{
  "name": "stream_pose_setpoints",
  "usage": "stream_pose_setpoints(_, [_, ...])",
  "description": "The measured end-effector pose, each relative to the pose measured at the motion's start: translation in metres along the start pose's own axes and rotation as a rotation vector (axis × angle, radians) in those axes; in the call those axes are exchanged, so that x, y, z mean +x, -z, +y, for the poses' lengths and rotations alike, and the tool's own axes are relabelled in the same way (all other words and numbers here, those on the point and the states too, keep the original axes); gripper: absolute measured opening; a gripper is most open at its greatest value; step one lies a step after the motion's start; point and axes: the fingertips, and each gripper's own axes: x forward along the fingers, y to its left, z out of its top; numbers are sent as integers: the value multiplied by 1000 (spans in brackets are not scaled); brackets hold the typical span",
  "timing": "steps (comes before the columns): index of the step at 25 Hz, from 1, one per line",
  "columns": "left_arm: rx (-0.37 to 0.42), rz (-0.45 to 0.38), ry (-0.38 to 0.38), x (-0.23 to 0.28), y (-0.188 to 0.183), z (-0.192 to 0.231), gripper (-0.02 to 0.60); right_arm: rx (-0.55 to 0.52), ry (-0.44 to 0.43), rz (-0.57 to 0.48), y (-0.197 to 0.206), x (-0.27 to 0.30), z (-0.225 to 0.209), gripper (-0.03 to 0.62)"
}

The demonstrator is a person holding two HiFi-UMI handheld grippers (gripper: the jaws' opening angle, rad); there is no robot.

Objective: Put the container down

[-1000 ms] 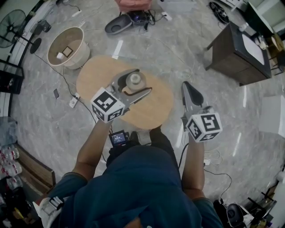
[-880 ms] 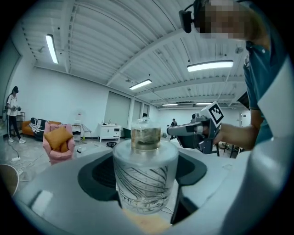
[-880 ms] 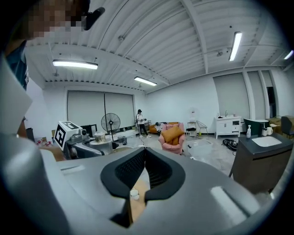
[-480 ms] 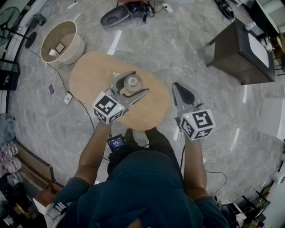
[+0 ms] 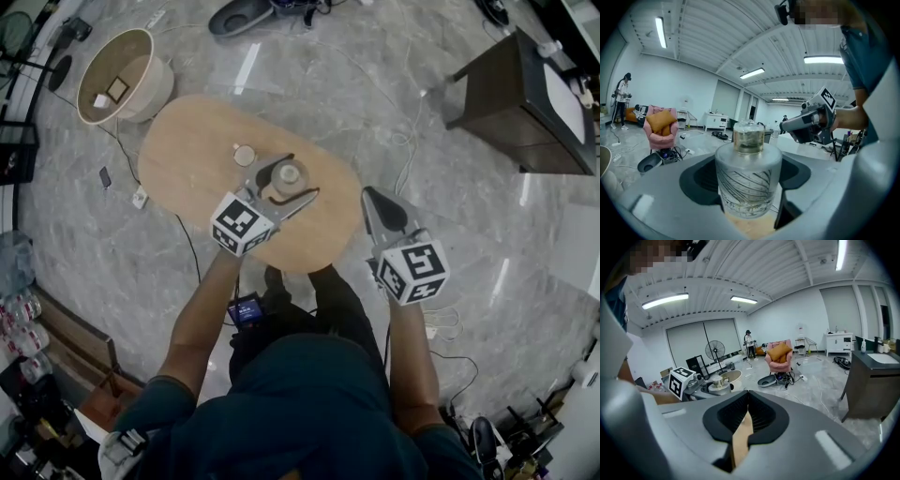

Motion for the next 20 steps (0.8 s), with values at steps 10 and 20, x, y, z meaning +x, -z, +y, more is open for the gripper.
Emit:
stream_pose_setpoints(10, [-63,68,-15,40,83,26,333,46,6,67,46,26,-19,11])
stream_pose_setpoints(20, [-110,131,-24,79,175,43,333,96,42,122,98,45,-49,11])
